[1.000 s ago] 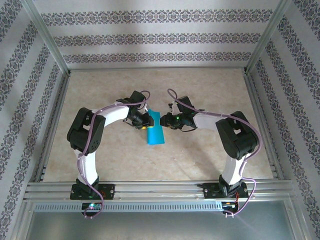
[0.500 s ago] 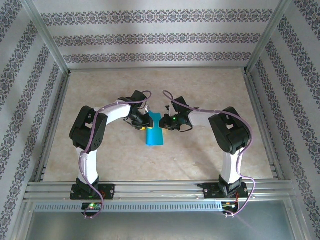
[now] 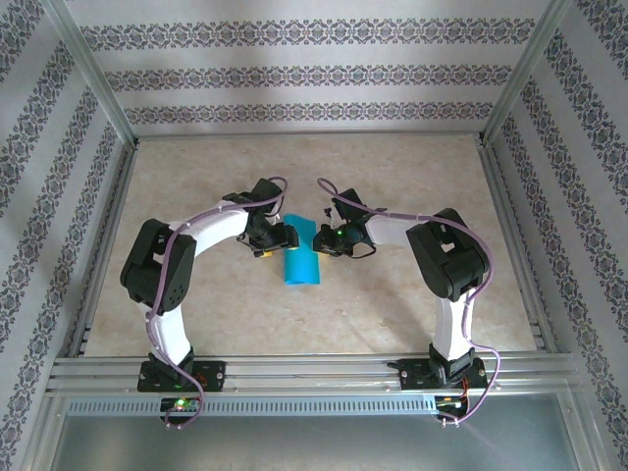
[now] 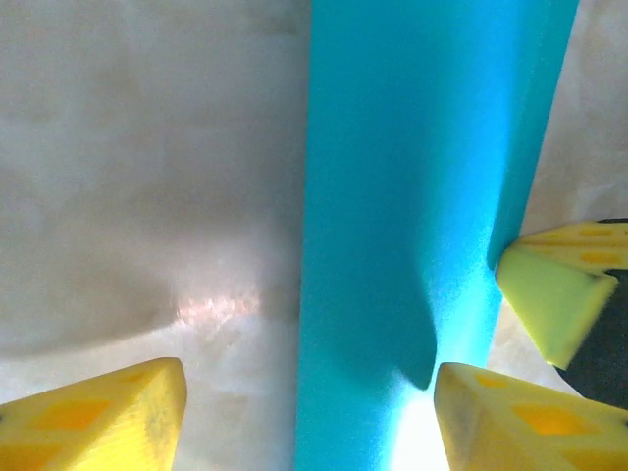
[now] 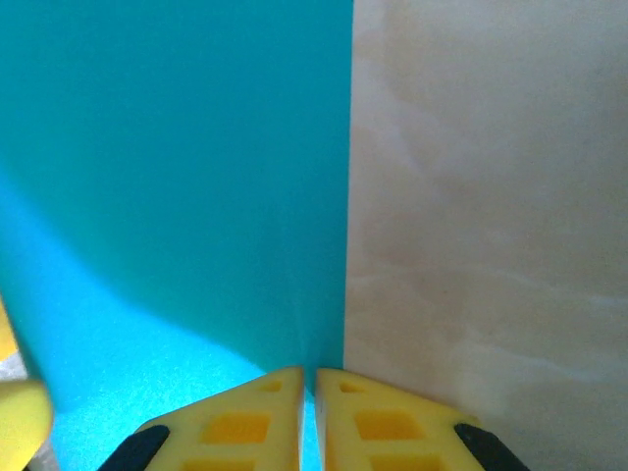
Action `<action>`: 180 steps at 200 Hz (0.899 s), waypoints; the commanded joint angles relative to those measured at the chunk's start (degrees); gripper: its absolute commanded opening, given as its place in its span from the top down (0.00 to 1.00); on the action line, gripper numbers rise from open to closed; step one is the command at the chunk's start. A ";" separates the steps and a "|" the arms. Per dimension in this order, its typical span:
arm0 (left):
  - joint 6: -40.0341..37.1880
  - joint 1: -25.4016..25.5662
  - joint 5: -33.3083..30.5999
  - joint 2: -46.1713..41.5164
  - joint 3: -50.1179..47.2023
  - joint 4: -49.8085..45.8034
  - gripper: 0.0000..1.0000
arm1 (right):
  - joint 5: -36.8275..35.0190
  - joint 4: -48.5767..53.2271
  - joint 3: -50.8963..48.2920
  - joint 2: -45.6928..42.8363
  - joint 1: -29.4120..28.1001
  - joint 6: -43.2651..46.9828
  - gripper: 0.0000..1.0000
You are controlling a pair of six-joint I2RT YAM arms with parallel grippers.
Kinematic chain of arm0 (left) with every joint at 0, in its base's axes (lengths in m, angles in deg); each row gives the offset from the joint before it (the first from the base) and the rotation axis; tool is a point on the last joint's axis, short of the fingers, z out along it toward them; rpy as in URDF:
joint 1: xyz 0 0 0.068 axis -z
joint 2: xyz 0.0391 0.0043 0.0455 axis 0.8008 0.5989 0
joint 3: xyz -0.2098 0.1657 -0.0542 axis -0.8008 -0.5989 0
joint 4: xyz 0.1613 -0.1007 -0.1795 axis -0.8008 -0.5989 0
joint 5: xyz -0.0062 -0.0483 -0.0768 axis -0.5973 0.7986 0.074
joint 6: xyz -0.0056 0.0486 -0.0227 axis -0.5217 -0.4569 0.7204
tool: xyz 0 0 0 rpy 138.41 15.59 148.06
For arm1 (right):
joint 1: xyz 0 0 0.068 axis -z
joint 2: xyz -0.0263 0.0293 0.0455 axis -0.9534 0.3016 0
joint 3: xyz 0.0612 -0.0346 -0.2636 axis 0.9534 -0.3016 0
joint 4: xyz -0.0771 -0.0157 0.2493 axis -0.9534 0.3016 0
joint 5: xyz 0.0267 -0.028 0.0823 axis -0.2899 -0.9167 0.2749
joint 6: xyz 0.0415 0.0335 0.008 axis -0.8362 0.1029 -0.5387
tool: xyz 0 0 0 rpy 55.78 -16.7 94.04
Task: Fold a paper plane with a square sheet of paper (pick it up from the middle)
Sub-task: First fold the square sheet of paper in half at the center of the table.
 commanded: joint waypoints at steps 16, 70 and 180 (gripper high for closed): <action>4.40 2.10 -2.31 -0.87 -1.01 2.11 0.24 | -1.32 4.27 0.82 3.75 -1.35 -1.50 0.84; 3.62 3.36 -4.88 3.79 2.94 -1.32 0.26 | 0.57 4.13 2.03 3.55 -1.36 -1.60 0.76; 7.45 3.68 -14.45 5.72 1.16 -3.34 0.60 | 0.01 -4.36 -4.48 -12.47 5.71 -2.82 0.63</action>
